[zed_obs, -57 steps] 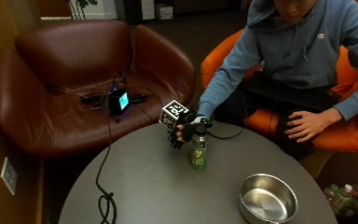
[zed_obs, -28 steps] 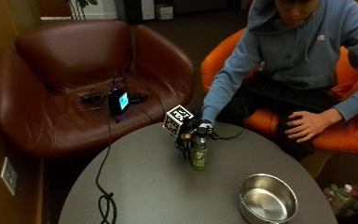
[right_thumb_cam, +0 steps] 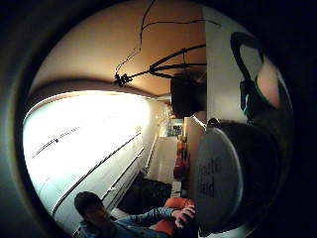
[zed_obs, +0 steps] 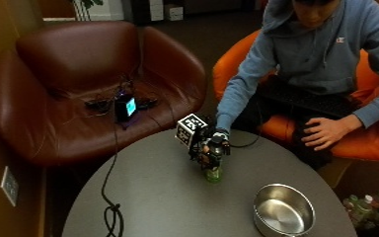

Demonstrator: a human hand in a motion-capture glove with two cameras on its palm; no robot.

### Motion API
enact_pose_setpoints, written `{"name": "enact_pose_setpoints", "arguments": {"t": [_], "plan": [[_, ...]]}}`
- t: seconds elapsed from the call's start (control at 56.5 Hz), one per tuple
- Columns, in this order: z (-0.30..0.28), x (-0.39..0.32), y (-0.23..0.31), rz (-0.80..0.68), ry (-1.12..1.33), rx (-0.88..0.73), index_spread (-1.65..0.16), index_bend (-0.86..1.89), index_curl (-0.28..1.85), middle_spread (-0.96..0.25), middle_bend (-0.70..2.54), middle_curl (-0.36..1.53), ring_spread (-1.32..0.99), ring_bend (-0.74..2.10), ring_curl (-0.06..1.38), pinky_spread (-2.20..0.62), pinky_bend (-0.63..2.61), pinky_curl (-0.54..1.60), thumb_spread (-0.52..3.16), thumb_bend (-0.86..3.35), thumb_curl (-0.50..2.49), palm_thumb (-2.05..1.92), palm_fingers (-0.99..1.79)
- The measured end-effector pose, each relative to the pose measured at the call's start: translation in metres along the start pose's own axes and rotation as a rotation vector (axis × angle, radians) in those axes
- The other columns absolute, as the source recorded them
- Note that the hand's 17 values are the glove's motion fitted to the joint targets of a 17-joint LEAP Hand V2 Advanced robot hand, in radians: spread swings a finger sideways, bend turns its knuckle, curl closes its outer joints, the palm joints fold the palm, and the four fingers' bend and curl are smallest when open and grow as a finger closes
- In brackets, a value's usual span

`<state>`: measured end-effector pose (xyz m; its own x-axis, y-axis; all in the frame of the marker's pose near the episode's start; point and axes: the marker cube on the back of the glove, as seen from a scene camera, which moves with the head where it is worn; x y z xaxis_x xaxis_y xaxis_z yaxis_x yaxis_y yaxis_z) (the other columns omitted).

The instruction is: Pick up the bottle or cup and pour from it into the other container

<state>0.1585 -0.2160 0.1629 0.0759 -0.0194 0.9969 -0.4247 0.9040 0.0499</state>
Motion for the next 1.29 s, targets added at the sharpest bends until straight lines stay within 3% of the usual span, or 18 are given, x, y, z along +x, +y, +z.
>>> {"name": "enact_pose_setpoints", "arguments": {"t": [0.195,0.725,0.831,1.044,1.291], "plan": [[-0.017,0.036,0.028,-0.024,0.014,-0.033,-0.21,0.18,0.42,-0.13,0.41,0.46,-0.2,0.52,0.42,-0.27,0.33,0.34,0.18,-0.03,0.65,1.02,1.24],[0.002,0.017,0.021,-0.062,0.088,-0.069,-0.2,0.18,0.49,-0.13,0.41,0.49,-0.2,0.5,0.45,-0.28,0.32,0.36,0.13,-0.04,0.72,1.01,1.24],[0.019,-0.013,0.001,-0.05,0.115,-0.087,-0.2,0.18,0.49,-0.13,0.41,0.5,-0.2,0.5,0.46,-0.28,0.33,0.36,0.13,-0.04,0.73,1.01,1.24],[0.004,0.018,0.027,-0.062,0.126,-0.083,-0.2,0.17,0.5,-0.14,0.41,0.51,-0.2,0.5,0.46,-0.28,0.33,0.37,0.13,-0.04,0.74,1.01,1.24],[0.024,-0.011,0.008,-0.077,0.187,-0.104,-0.2,0.17,0.5,-0.14,0.41,0.51,-0.2,0.5,0.47,-0.28,0.33,0.37,0.13,-0.04,0.75,1.01,1.24]]}}
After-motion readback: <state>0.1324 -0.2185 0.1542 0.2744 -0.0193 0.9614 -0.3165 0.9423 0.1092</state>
